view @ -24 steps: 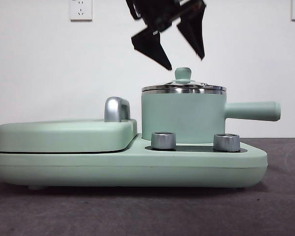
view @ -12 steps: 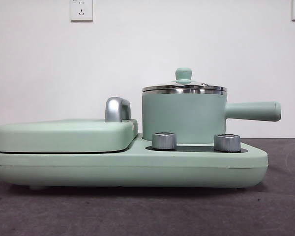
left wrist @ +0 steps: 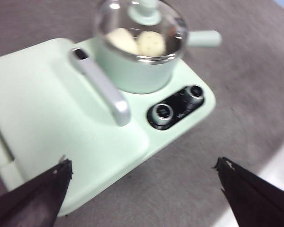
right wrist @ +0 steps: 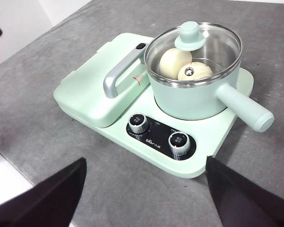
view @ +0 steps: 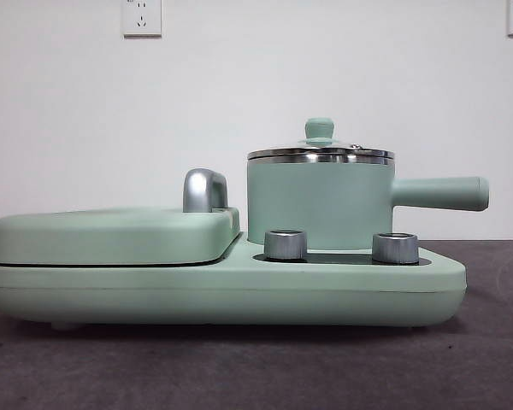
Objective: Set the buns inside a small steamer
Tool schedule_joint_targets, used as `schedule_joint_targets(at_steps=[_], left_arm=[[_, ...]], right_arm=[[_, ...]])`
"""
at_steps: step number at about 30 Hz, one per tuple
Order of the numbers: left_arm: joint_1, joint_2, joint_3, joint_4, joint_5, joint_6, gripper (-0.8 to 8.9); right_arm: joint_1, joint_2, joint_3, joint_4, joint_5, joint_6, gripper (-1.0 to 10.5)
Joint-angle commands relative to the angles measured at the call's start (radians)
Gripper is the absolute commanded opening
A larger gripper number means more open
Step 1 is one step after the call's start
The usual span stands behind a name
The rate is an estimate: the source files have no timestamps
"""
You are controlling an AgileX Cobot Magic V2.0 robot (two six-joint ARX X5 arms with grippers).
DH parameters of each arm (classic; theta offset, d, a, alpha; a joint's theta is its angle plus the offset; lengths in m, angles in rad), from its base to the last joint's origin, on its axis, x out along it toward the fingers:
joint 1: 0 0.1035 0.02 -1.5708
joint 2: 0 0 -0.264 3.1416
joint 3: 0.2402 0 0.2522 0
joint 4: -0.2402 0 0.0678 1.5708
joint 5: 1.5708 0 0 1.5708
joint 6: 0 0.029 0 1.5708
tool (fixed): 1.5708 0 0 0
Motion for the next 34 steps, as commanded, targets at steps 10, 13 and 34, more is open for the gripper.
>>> schedule_joint_targets(at_steps=[10,13,34], left_arm=[[-0.005,-0.157,-0.105,0.081,-0.108,-0.126,0.21],[-0.005,-0.157,-0.105,0.077,-0.108,-0.126,0.21],[0.498,-0.352,-0.417,0.387,-0.076,-0.126,0.21]], right_arm=[[0.005,0.004,0.006,0.021,0.000,-0.020,0.2],[0.005,0.004,0.006,0.022,0.000,-0.020,0.2],[0.005,0.004,0.006,0.023,-0.001,-0.020,0.2]])
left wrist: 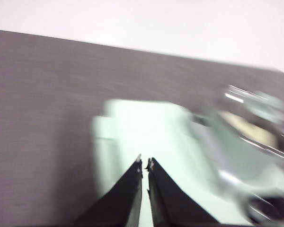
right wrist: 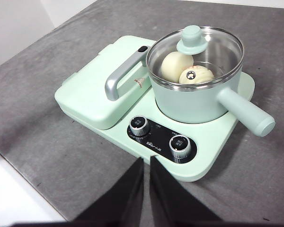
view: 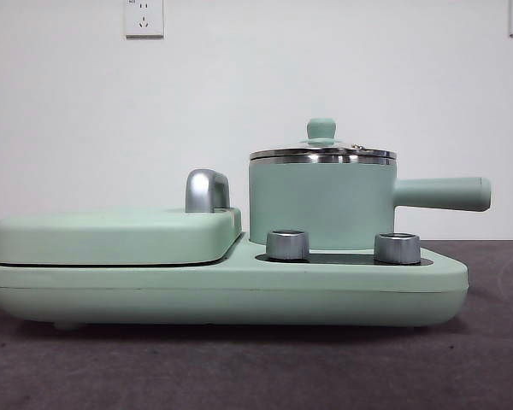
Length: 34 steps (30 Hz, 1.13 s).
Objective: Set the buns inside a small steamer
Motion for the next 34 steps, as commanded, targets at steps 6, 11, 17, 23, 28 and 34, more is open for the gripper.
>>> schedule_joint_targets(at_steps=[6,11,17,23,28,34], left_arm=[[0.249,-0.239,-0.315,0.100,-0.026,0.016,0.21],[0.277,-0.343,-0.478,0.104,-0.058,0.046,0.21],[0.278,-0.422,-0.595,0.127,-0.052,0.070,0.21],[0.279,-0.469,-0.652,0.286,0.010,0.145,0.21],[0.278,-0.469,-0.681,0.328,0.011,0.161,0.21],[0.278,-0.469,-0.684,0.335,0.011,0.161,0.21]], right_arm=[[0.005,0.004,0.006,0.013,0.000,-0.009,0.2],[0.005,0.004,0.006,0.013,0.000,-0.009,0.2],[0.005,0.004,0.006,0.013,-0.001,-0.009,0.2],[0.005,0.004,0.006,0.013,-0.001,-0.009,0.2],[0.005,0.004,0.006,0.013,0.000,-0.009,0.2],[0.005,0.004,0.006,0.013,-0.001,-0.009,0.2]])
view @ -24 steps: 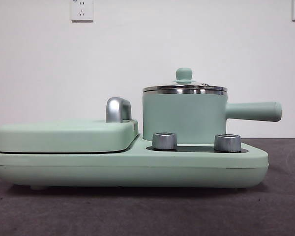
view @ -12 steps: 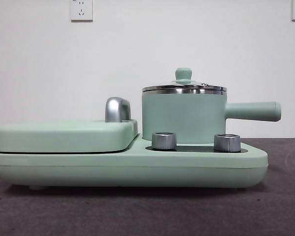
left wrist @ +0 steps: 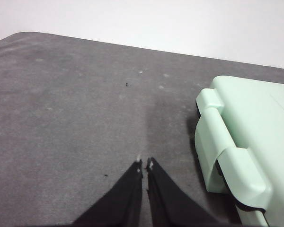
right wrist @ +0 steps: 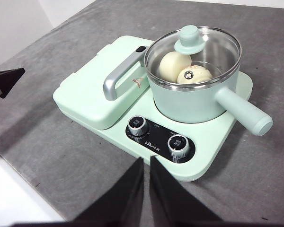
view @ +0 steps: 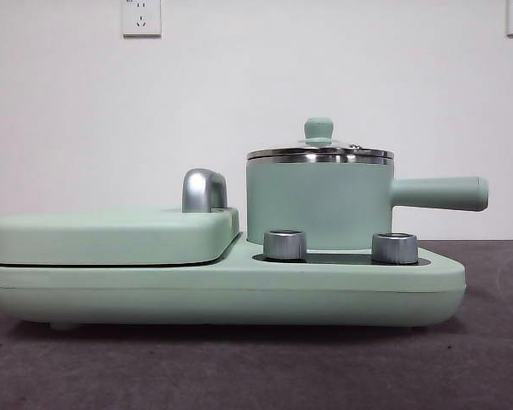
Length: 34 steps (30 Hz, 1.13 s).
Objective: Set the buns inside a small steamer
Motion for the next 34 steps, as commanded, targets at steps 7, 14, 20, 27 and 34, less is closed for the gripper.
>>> schedule_joint_targets(at_steps=[7,14,20,27,34], left_arm=[[0.002,-0.002,-0.019,-0.005,0.005,0.017,0.21],[0.002,-0.002,-0.019,-0.005,0.005,0.017,0.21],[0.002,-0.002,-0.019,-0.004,0.004,0.017,0.21],[0.002,-0.002,-0.019,-0.005,0.004,0.017,0.21],[0.002,-0.002,-0.019,-0.005,0.004,0.017,0.21]], right_arm=[[0.005,0.004,0.006,0.013,0.000,-0.009,0.2],[0.000,-0.006,-0.005,0.031,0.003,-0.009,0.2],[-0.218,-0.169,-0.256,0.380,-0.001,-0.067,0.1],[-0.456,-0.368,-0.677,0.782,0.149,-0.173,0.1],[-0.520,-0.382,-0.821,0.781,0.211,-0.174,0.1]])
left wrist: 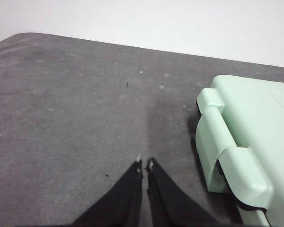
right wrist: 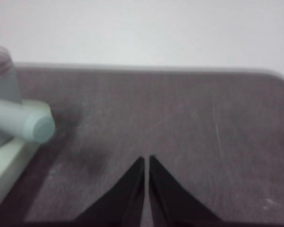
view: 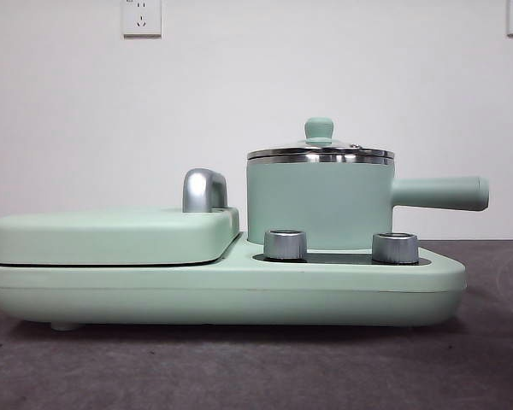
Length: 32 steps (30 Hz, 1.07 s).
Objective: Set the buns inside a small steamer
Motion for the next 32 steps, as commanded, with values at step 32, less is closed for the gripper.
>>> schedule_joint_targets(at_steps=[32], left_arm=[[0.002,-0.002,-0.018,-0.005,0.004,0.010,0.21]], right_arm=[[0.021,-0.005,-0.004,-0.070,0.042,-0.021,0.1]])
